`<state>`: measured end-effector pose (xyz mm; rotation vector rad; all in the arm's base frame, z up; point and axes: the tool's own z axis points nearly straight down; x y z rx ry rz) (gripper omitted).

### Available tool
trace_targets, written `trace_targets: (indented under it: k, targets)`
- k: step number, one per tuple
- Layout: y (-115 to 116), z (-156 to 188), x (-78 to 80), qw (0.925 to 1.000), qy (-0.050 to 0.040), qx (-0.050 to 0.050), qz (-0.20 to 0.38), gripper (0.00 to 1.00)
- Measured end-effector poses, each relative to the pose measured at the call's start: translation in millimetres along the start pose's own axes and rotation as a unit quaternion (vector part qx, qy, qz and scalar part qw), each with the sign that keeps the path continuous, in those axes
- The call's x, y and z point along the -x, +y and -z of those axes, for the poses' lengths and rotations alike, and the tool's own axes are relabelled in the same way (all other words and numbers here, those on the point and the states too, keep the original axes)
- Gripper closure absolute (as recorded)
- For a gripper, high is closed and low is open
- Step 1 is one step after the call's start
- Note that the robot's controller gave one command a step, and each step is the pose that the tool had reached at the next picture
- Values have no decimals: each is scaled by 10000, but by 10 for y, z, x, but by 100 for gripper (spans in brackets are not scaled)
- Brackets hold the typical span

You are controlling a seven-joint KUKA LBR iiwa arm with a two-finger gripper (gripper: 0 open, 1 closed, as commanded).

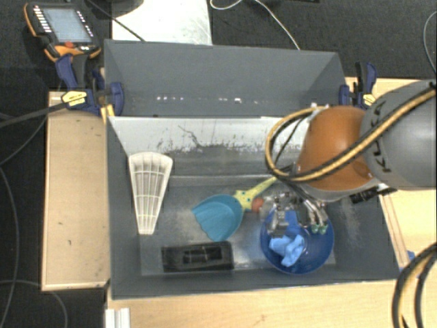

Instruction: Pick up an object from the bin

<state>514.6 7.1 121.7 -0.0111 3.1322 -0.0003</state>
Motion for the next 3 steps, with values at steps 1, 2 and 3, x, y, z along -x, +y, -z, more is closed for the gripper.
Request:
trace_targets:
  k: [1,2,3]
  targets:
    - [0,0,0,10000,0,0,4,100]
    - [-91,349,-43,9999,-51,-2,123,100]
    - [-82,1186,-2,9999,-41,1,100,100]
